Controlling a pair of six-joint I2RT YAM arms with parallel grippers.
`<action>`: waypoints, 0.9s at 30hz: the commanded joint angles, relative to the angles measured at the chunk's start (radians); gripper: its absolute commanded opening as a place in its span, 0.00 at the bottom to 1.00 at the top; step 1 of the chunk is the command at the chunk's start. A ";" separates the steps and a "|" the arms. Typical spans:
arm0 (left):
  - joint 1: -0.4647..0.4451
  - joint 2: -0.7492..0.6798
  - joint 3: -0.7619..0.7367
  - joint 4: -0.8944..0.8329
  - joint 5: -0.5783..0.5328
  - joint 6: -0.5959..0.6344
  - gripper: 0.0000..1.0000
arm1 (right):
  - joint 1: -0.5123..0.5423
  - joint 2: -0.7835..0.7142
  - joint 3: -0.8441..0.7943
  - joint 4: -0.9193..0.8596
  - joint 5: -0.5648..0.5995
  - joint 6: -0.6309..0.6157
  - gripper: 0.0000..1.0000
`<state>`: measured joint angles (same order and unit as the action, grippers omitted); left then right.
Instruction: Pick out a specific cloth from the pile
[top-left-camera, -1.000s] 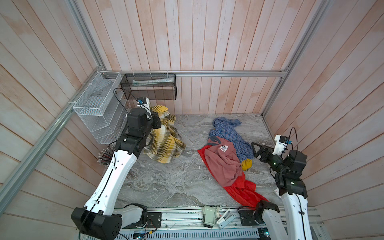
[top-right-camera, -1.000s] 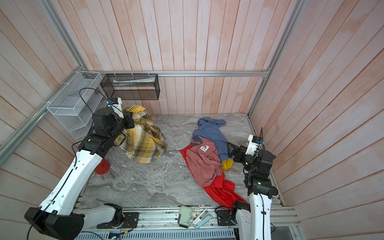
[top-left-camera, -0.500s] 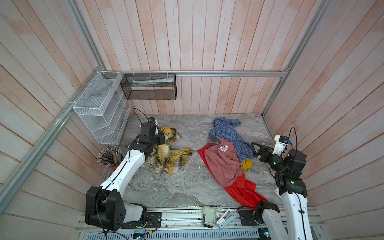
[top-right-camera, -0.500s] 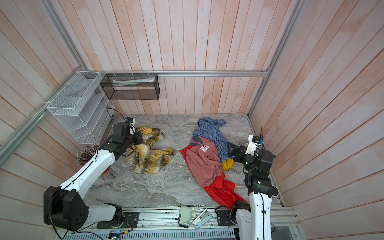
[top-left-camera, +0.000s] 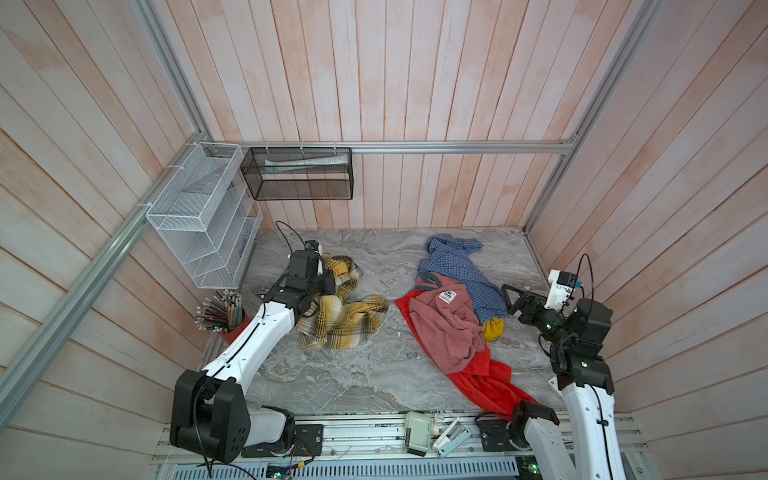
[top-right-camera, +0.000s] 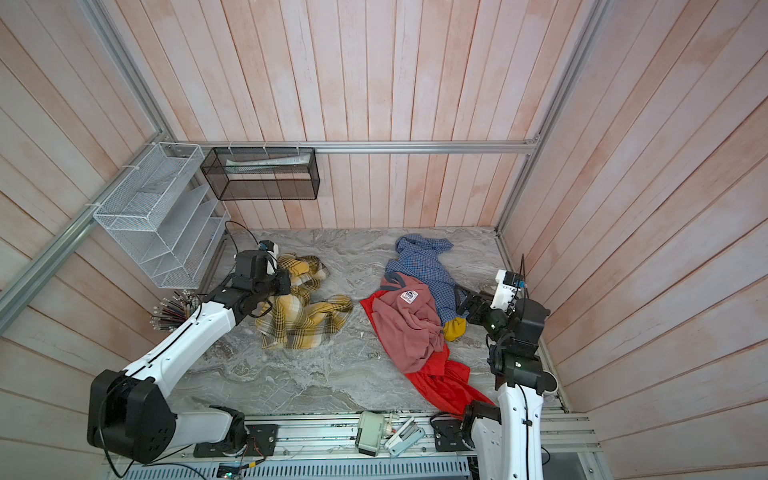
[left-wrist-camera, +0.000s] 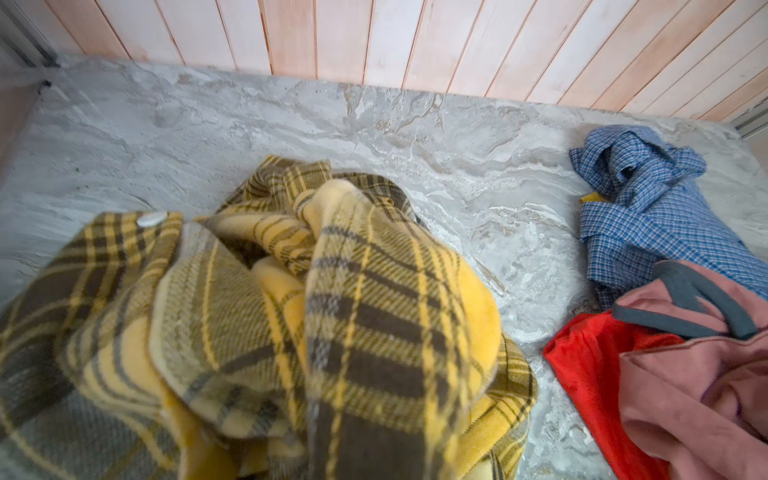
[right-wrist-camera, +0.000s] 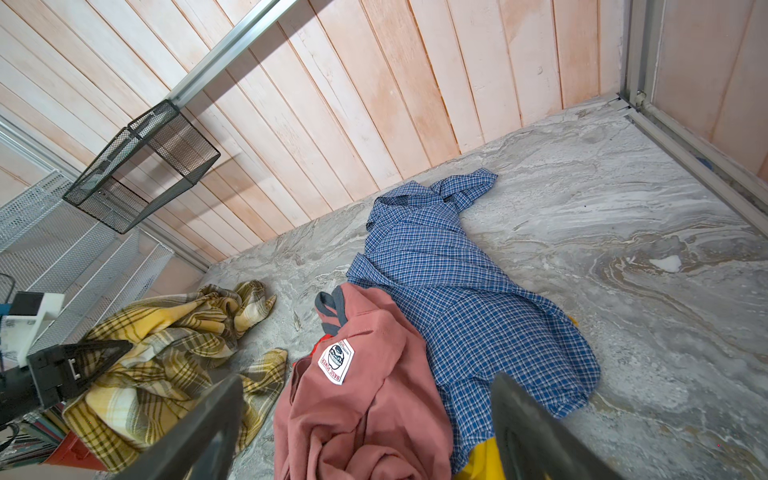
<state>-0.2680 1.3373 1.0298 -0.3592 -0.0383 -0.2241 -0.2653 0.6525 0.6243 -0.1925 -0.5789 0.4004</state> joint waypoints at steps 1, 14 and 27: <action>-0.057 0.007 0.065 -0.009 -0.018 0.080 0.03 | -0.003 -0.002 -0.023 0.030 -0.018 0.015 0.93; -0.105 0.150 0.004 -0.147 -0.218 -0.024 0.12 | -0.003 0.007 -0.017 0.021 -0.017 0.000 0.93; -0.352 0.108 -0.016 0.017 -0.076 0.165 0.14 | -0.003 0.006 -0.027 -0.008 -0.013 -0.012 0.93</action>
<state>-0.6151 1.4513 1.0264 -0.4171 -0.1883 -0.0937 -0.2653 0.6613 0.6006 -0.1883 -0.5819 0.4015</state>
